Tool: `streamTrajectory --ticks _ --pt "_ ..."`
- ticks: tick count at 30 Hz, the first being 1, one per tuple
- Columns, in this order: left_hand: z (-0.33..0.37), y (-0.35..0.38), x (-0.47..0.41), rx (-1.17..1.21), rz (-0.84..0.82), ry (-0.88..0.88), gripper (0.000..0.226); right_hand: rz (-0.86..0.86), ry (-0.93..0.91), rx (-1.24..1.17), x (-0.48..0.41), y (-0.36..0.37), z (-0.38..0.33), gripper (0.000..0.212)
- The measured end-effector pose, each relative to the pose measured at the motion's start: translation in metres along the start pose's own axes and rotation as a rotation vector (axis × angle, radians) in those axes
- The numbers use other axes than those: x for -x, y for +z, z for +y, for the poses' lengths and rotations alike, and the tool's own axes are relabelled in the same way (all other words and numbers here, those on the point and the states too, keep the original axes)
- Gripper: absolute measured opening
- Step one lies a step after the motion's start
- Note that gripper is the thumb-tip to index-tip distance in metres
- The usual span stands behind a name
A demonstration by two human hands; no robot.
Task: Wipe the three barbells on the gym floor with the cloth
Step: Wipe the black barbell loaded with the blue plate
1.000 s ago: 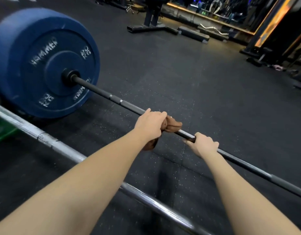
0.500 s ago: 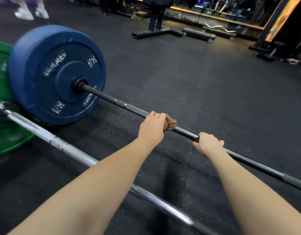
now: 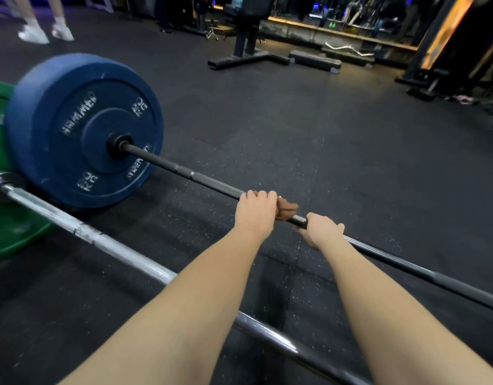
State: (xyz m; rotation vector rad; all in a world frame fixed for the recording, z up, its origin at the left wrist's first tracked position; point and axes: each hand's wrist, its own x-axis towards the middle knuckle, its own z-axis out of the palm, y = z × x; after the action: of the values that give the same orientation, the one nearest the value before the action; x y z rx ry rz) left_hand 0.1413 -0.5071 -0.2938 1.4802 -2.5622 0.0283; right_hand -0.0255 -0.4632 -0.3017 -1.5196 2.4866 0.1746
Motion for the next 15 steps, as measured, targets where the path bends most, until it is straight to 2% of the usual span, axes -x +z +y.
streamTrajectory --ticks 8,15 --pt "-0.058 -0.01 -0.01 0.011 -0.036 -0.145 0.032 0.05 -0.028 0.025 -0.006 0.007 0.002 0.037" --pt "-0.065 -0.006 -0.016 -0.037 -0.015 -0.026 0.028 0.079 -0.018 0.069 -0.011 0.01 0.003 0.027"
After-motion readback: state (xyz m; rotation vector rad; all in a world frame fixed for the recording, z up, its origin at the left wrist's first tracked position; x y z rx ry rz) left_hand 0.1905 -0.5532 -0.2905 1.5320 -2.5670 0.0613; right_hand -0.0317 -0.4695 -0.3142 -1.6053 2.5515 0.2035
